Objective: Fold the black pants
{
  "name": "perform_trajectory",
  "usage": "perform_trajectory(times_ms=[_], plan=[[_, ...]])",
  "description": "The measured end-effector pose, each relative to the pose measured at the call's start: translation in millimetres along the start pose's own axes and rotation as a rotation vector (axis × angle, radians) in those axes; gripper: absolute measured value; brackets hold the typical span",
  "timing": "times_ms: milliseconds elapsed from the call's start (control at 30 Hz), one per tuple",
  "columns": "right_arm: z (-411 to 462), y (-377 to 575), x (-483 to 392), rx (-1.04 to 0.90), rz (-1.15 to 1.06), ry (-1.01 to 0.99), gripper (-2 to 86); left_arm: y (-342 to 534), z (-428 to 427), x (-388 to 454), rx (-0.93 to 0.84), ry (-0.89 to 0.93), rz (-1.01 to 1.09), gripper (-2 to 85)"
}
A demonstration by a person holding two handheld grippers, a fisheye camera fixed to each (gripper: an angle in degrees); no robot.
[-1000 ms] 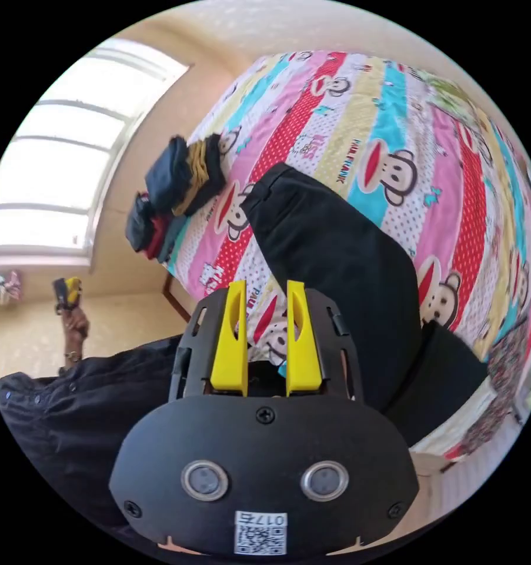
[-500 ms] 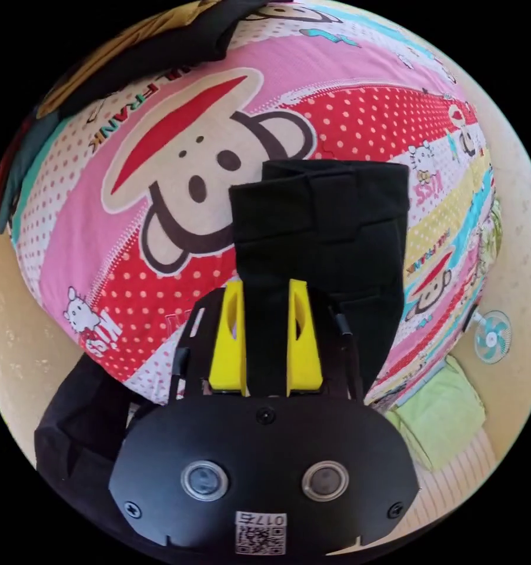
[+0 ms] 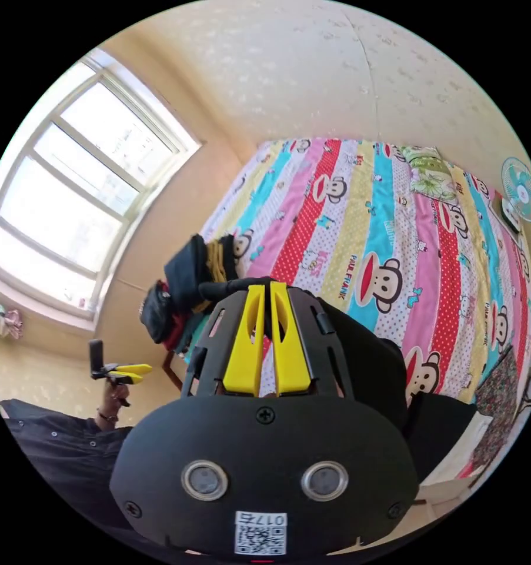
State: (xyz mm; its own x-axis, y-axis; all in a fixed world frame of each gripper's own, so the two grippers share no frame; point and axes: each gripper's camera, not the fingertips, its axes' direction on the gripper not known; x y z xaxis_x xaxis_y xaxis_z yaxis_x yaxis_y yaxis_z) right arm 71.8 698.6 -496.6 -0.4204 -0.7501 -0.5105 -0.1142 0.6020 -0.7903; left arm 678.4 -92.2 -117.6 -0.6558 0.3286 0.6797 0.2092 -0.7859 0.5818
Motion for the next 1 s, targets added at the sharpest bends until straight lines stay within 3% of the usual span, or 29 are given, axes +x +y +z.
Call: perform_trajectory(times_ms=[200,333,533,733,867,933,1000], plan=[[-135.4,80.8,-49.5,0.299,-0.094,-0.206,2.3,9.7,75.1,69.6,-0.121,-0.035,0.188,16.0],[-205.0,121.3,-90.8,0.456,-0.194,-0.251,2.3,34.6,92.2,129.9,-0.081,-0.079,0.375,16.2],[-287.0,172.4,-125.2,0.63,-0.303,-0.386,2.2,70.1,56.3,208.1,0.163,-0.303,0.546,14.8],[-351.4,203.3,-165.2,0.71,-0.389,-0.492,1.8,100.5,33.3,295.0,0.376,-0.688,0.724,15.7],[-384.1,228.6,-193.0,0.738,-0.467,-0.565,1.1,129.7,35.6,366.9,0.614,-0.972,0.857,15.9],[-405.1,247.5,-209.8,0.744,-0.481,-0.525,0.8,143.1,40.4,397.1,0.71,-1.06,0.905,14.8],[-417.9,264.0,-221.7,0.763,-0.5,-0.425,0.6,166.1,32.8,434.9,0.893,-1.031,0.935,7.7]])
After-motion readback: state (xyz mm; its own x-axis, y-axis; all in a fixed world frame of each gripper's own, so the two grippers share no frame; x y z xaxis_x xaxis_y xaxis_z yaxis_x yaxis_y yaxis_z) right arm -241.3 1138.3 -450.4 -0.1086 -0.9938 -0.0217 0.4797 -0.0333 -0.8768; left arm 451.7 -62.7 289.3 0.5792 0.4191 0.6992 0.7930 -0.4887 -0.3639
